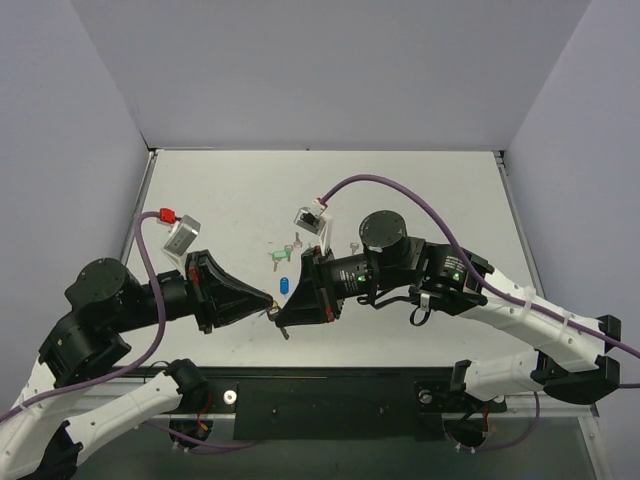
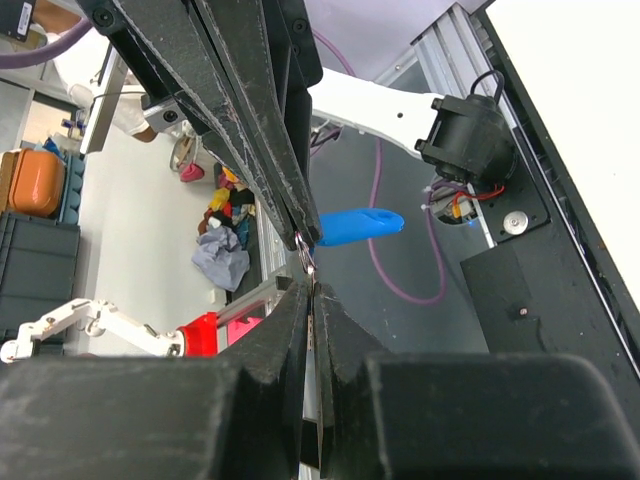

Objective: Remove the keys from the keyring

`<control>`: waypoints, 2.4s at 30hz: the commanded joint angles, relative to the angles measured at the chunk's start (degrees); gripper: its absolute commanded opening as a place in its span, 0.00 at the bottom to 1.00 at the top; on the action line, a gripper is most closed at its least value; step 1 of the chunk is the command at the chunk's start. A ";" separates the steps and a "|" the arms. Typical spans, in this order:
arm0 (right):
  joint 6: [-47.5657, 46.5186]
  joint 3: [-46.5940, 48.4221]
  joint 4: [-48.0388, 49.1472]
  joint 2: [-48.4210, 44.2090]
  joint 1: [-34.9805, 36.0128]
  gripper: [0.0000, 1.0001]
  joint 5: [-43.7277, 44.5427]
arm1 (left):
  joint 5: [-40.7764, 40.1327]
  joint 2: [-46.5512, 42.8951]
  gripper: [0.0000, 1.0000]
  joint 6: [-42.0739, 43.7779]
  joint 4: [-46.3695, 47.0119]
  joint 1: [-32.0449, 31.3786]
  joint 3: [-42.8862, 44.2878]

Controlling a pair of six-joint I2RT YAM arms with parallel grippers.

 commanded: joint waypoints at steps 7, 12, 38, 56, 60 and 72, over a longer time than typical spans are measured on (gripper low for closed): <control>-2.55 4.44 -1.67 -0.20 1.62 0.00 -4.40 | 12.13 4.11 0.00 9.06 -6.37 -0.24 4.66; -4.22 5.67 -4.93 0.68 2.67 0.00 -5.46 | 13.73 5.60 0.00 13.72 -11.63 -0.24 5.89; -8.79 9.19 -12.93 2.96 6.63 0.00 -5.99 | 22.88 7.28 0.44 17.87 -18.16 -0.24 8.18; -7.39 8.75 -11.62 1.21 6.72 0.00 -0.63 | -2.18 -5.29 0.63 -2.96 1.61 -0.24 -0.52; -7.47 9.01 -11.26 1.38 6.63 0.00 -0.28 | 0.10 -7.22 0.60 -5.78 4.96 -0.24 -3.77; -7.56 9.81 -10.73 1.21 6.46 0.00 4.38 | 0.73 -12.05 0.52 -11.31 14.19 -0.24 -11.95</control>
